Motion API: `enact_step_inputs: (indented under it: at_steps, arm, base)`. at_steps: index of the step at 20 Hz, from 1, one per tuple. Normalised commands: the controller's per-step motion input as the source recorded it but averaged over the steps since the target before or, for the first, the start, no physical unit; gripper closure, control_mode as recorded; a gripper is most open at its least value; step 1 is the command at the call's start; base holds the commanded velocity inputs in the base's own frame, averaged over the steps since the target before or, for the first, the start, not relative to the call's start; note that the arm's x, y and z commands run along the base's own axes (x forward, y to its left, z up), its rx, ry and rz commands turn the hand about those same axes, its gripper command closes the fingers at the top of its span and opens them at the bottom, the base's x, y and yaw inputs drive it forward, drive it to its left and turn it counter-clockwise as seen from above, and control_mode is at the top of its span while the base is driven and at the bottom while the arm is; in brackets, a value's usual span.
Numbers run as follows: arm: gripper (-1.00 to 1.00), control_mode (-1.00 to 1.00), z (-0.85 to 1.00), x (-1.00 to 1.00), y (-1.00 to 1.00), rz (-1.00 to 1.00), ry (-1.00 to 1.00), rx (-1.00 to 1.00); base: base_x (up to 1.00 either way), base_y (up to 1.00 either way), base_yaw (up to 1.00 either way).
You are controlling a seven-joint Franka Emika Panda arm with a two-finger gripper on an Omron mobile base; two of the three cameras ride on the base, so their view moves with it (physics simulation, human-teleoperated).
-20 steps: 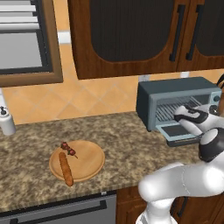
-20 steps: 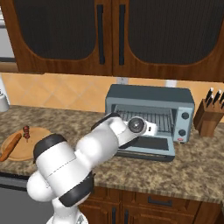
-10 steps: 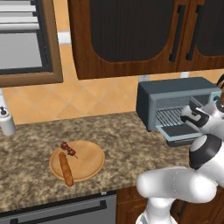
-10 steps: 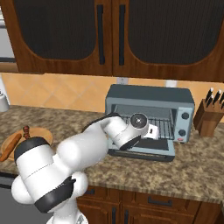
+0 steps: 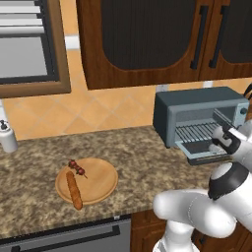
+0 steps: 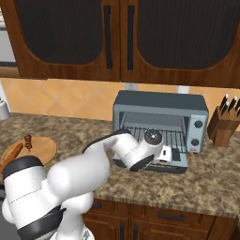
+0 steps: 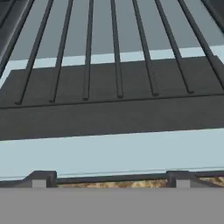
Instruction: Pick up the kebab skewer and baguette bread, and place them inside the toaster oven. Close the toaster oven door and start by setting the timer.
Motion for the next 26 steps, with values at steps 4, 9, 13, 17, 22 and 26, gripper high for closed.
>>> enact_step_inputs:
  at_steps: [4,9,13,17,22,26]
  arm:
    - [-1.00,-1.00,-0.04,-0.47,-0.19,0.04,0.03,0.00]
    - [-1.00,-1.00,0.80,-0.26,-0.08,0.00,0.06,0.00]
    - [-1.00,-1.00,0.79,-0.05,0.45,0.00,0.16,0.00]
    - [-1.00,-1.00,0.28,-0.05,0.87,0.00,0.13,0.01]
    - [-1.00,-1.00,0.05,-0.04,1.00,0.00,0.06,0.04]
    - [-1.00,-1.00,0.00,-0.02,1.00,0.00,0.11,0.00]
  base:
    - [0.00,0.00,0.00]
    - [0.00,0.00,0.00]
    - [0.00,0.00,0.00]
    - [0.00,0.00,0.00]
    - [0.00,0.00,0.00]
    - [0.00,0.00,0.00]
